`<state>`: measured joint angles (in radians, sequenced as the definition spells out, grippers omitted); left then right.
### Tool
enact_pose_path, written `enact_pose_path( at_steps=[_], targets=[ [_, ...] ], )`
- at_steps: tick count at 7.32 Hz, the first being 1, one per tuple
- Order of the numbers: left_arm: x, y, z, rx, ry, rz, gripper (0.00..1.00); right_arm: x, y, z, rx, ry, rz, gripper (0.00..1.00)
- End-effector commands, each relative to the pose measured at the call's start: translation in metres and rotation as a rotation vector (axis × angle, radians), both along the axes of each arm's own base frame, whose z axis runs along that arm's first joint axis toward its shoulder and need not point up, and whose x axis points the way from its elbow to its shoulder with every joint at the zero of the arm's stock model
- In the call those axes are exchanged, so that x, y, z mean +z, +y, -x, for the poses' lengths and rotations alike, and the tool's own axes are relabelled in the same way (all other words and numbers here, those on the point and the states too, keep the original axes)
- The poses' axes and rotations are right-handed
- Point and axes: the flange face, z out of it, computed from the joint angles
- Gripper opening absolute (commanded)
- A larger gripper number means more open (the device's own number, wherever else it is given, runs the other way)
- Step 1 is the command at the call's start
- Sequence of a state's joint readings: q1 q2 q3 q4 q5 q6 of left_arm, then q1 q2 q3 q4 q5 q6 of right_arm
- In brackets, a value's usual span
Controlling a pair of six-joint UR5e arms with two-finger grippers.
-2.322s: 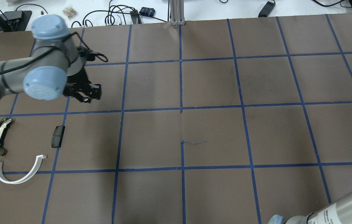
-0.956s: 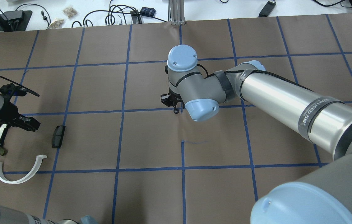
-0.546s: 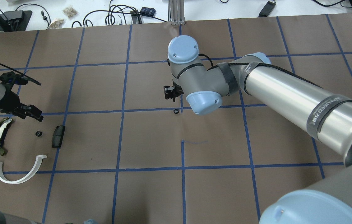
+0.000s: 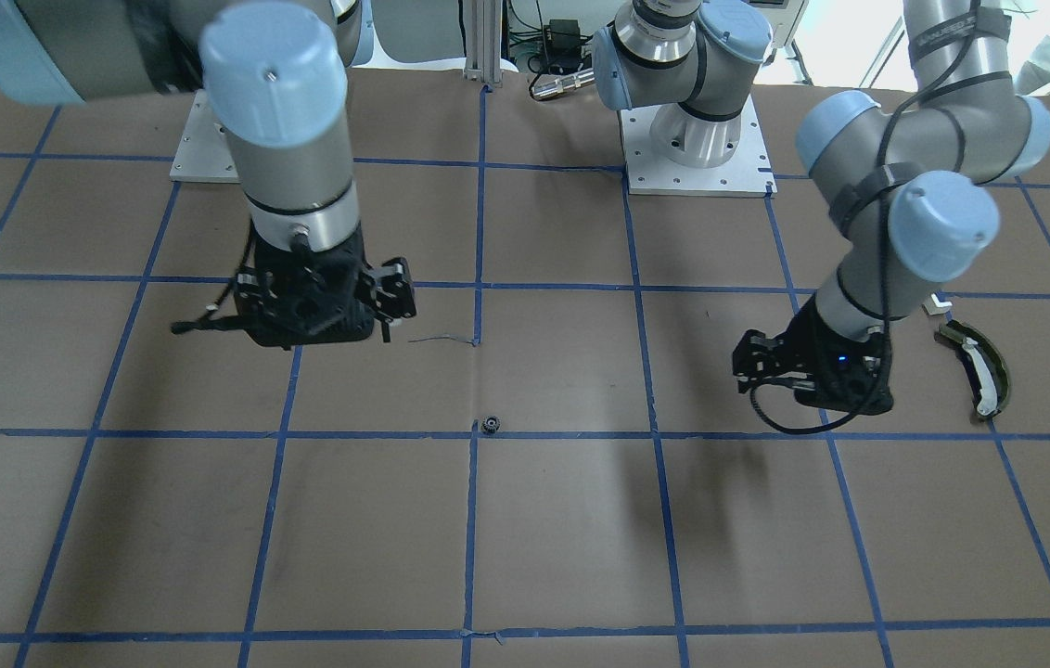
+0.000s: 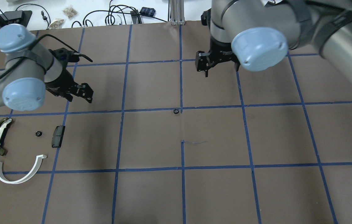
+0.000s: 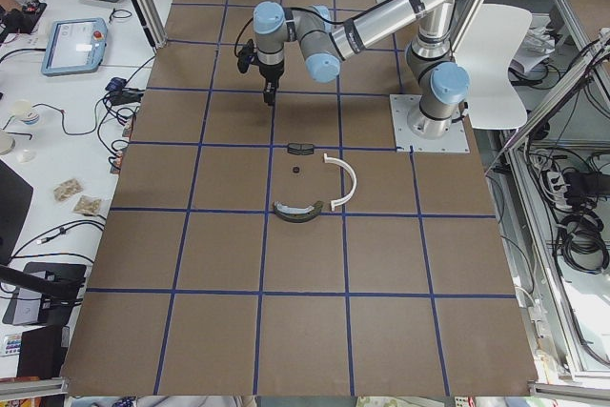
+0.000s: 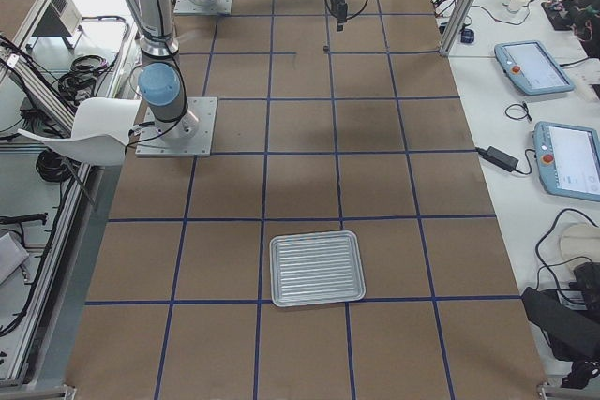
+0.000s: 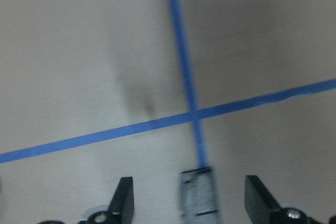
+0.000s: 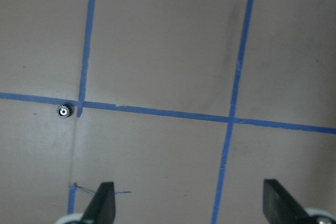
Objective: Place bearing gear from tray to pile
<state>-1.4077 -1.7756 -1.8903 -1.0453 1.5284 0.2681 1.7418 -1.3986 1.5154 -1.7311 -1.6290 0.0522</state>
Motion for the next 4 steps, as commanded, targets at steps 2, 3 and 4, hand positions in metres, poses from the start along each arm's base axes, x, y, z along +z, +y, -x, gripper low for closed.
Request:
enact_pose_path(
  at_steps=[2,3,4],
  targets=[
    [-0.013,0.012,0.178,0.147,0.028,-0.013,0.84,0.085,0.043,0.087,-0.118,-0.005,-0.032,1.00],
    [-0.026,0.021,0.225,0.190,0.019,-0.019,0.84,0.087,0.045,0.085,-0.117,-0.013,-0.024,1.00],
    [-0.042,0.020,0.245,0.188,0.024,0.002,0.84,0.087,0.043,0.081,-0.113,-0.059,-0.020,1.00]
  ],
)
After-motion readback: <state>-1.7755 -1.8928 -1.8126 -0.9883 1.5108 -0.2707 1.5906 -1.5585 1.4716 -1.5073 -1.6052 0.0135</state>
